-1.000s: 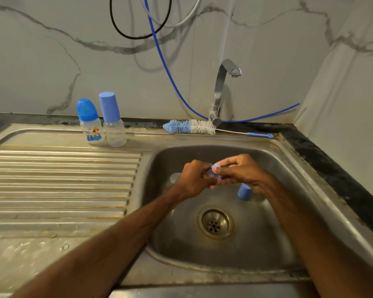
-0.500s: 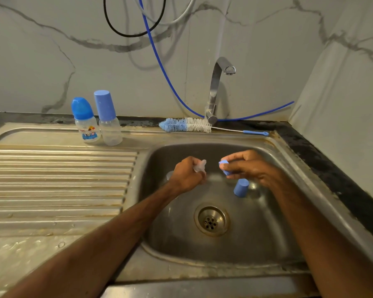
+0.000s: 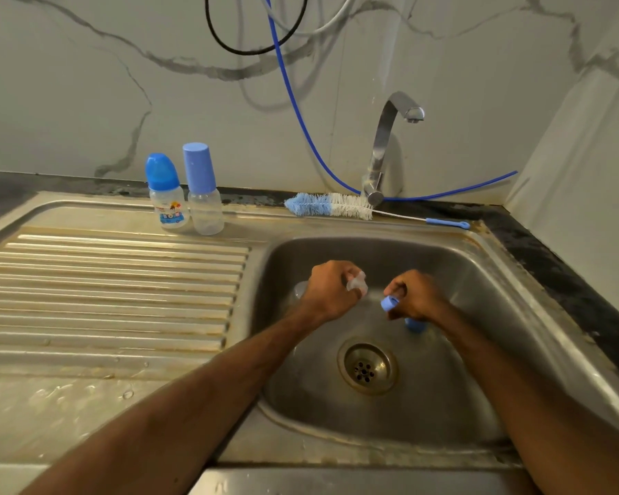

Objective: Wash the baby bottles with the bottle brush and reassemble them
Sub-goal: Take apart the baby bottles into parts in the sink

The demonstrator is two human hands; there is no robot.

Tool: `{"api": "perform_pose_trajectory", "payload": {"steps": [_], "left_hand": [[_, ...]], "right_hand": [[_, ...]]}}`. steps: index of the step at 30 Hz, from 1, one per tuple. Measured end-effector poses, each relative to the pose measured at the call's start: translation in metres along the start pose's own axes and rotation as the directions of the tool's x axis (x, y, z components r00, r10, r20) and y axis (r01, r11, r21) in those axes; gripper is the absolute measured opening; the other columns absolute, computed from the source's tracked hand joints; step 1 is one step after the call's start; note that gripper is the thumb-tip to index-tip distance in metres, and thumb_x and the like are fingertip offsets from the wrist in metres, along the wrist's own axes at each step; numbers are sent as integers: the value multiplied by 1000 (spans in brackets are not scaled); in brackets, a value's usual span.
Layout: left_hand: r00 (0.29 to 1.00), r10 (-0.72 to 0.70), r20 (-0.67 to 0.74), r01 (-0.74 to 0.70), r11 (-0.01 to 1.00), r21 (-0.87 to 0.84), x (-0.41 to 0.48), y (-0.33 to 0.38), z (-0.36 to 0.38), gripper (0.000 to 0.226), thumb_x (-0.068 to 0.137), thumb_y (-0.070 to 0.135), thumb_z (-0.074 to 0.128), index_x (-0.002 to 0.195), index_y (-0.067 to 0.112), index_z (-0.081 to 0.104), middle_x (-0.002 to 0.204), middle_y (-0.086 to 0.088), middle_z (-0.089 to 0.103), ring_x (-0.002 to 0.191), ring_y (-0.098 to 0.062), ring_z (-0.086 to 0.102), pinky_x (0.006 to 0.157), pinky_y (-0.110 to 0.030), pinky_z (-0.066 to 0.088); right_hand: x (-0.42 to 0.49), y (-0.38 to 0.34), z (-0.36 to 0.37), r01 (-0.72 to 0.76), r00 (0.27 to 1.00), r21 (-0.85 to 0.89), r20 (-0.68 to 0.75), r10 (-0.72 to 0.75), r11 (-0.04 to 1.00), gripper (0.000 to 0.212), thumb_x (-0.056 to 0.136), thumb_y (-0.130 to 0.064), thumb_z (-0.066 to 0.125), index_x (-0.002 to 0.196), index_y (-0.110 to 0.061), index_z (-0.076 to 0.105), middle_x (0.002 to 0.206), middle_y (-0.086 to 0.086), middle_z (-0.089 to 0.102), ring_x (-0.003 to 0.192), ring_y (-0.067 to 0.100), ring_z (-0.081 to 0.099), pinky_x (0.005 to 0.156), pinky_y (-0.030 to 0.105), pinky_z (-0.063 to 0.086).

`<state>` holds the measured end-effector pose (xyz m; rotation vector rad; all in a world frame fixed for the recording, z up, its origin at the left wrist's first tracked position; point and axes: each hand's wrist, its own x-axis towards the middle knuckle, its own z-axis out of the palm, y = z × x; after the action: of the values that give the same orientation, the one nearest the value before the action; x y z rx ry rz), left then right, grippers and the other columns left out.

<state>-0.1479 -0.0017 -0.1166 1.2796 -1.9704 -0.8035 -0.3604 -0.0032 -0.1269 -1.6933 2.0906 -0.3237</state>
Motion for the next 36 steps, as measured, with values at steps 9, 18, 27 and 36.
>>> {"api": "perform_pose_trajectory", "payload": {"steps": [9, 18, 27, 36], "left_hand": [[1000, 14, 1, -14, 994, 112, 3, -8, 1, 24, 87, 25, 79, 109, 19, 75, 96, 9, 71, 83, -3, 61, 70, -16, 52], [1000, -27, -9, 28, 993, 115, 4, -12, 2, 22, 85, 30, 81, 104, 20, 76, 93, 7, 73, 85, -6, 67, 71, -20, 51], [991, -56, -120, 70, 990, 121, 4, -9, -4, 14, 83, 31, 80, 93, 22, 81, 84, 2, 77, 79, -13, 71, 73, -31, 59], [995, -28, -96, 41, 990, 137, 7, -3, -10, 30, 73, 31, 91, 94, 13, 78, 86, 1, 74, 76, -11, 67, 67, -27, 53]], "right_hand": [[20, 11, 25, 82, 994, -276, 90, -60, 958, 34, 67, -19, 89, 85, -31, 63, 112, 3, 64, 88, 17, 67, 79, 38, 61], [16, 12, 38, 165, 984, -376, 123, -127, 912, 60, 73, -19, 86, 127, -24, 61, 133, 2, 54, 112, 24, 64, 91, 38, 56], [-13, -41, -24, 247, 924, 562, 108, -366, 789, 33, 86, -3, 77, 118, -8, 71, 104, 9, 78, 96, 21, 75, 82, 40, 63], [-16, -56, -8, 267, 958, 451, -31, -285, 852, 11, 84, 3, 76, 94, -1, 76, 88, 18, 77, 76, 26, 76, 63, 28, 62]]}}
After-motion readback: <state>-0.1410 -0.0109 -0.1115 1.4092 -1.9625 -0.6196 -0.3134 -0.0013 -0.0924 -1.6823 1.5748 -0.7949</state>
